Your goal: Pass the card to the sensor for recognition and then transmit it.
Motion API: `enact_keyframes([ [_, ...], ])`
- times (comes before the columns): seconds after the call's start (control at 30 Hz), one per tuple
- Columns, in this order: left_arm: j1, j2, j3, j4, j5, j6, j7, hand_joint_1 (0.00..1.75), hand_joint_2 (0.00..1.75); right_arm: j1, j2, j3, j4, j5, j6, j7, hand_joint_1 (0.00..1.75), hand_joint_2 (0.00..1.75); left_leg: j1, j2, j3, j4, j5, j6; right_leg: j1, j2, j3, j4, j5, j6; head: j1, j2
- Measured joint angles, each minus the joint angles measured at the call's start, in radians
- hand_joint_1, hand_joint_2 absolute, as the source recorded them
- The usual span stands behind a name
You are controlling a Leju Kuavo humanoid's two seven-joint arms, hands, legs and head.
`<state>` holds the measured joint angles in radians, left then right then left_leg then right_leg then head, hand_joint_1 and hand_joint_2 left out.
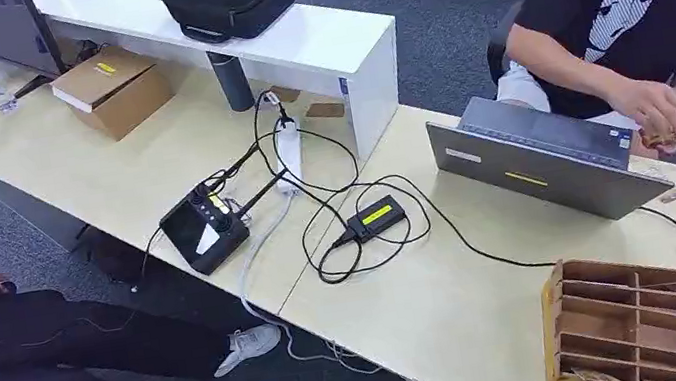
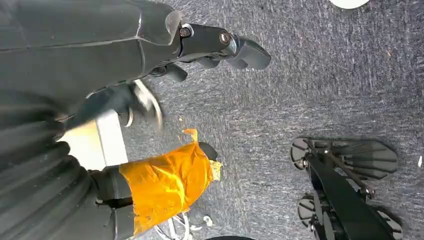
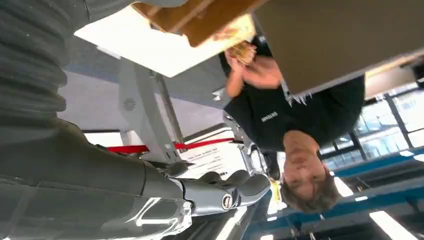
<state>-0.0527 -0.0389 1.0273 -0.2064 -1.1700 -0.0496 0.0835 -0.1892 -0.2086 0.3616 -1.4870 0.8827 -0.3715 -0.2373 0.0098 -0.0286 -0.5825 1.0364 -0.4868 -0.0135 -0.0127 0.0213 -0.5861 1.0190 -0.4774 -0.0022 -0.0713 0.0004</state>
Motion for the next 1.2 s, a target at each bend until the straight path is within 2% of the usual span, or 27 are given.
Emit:
enact_keyframes([
  [0.5,0.000,0.001,0.008,0.000,-0.005,0.000,0.000,0.00,1.75,0.064,-0.060,-0.035,0.036,0.019,-0.006,0.000,0.00,1.75,0.000,0.000,0.000,0.000,0.000,0.000,0.000,0.000,0.000,0.000,0.000,0.000,0.000,0.000],
  [0.93,0.001,0.002,0.011,0.000,-0.010,0.000,-0.001,0.00,1.75,0.109,-0.107,-0.110,0.017,0.043,-0.005,0.014,0.00,1.75,0.000,0.000,0.000,0.000,0.000,0.000,0.000,0.000,0.000,0.000,0.000,0.000,0.000,0.000],
  [1.2,0.001,0.002,0.011,0.000,-0.013,0.000,-0.001,0.00,1.75,0.122,-0.114,-0.116,-0.006,0.049,0.029,0.016,0.00,1.75,0.000,0.000,0.000,0.000,0.000,0.000,0.000,0.000,0.000,0.000,0.000,0.000,0.000,0.000],
])
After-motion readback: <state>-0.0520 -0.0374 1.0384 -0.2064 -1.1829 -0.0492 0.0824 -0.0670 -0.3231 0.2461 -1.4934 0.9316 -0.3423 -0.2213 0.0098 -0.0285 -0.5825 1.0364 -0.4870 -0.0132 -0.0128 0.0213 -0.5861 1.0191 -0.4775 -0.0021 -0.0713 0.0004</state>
